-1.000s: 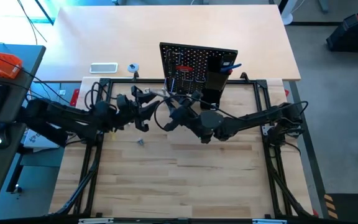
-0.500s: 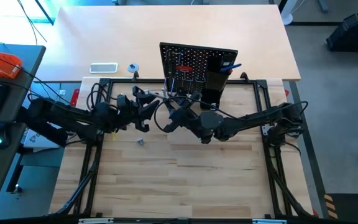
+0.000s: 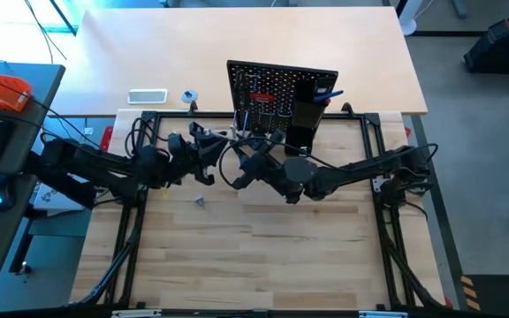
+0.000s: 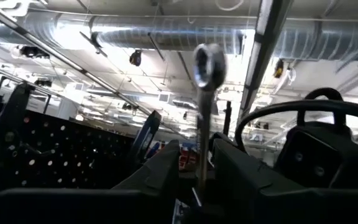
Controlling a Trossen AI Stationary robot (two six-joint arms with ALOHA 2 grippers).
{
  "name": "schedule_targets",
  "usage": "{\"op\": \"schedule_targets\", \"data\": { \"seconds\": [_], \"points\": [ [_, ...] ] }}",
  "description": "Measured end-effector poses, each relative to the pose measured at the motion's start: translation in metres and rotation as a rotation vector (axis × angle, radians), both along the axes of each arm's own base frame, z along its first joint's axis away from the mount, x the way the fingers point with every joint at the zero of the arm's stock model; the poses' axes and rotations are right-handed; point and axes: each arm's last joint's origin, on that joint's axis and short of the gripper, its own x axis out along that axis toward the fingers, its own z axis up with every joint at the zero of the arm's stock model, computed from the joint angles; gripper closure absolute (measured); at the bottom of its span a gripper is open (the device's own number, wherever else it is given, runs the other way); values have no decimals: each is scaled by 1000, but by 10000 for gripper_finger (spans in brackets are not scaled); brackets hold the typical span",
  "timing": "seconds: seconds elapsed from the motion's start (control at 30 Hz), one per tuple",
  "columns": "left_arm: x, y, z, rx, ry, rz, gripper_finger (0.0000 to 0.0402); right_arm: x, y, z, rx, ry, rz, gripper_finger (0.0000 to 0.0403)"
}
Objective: Hang tools onto peg board
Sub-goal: Hang the wrench on the peg board
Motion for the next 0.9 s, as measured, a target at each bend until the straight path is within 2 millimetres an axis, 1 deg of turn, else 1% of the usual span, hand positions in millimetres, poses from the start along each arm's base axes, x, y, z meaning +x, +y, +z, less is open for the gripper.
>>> {"op": "schedule_targets", "data": {
  "seconds": [0.17, 0.3, 0.4, 0.47, 0.6, 0.77, 0.9],
  "points": [
    [7, 0, -2, -25, 1, 12, 325, 3, -6, -3, -1, 4, -8, 320],
    [13, 1, 1, -19, 3, 38, 328, 5, -5, -7, -3, 15, -10, 320],
    [13, 1, 2, -3, 11, 59, 331, 6, -6, -8, -3, 27, -21, 320],
    [13, 1, 2, 13, 18, 69, 344, 5, -6, -8, -7, 32, -31, 320],
    [14, 0, 2, 42, 31, 68, 391, 5, -6, -8, -18, 42, -37, 320],
    [14, 0, 1, 60, 46, 69, 397, 5, -6, -9, -9, 37, -40, 320],
    [14, -1, 1, 107, 63, 66, 399, 5, -6, -11, -6, 55, -54, 301]
  ]
}}
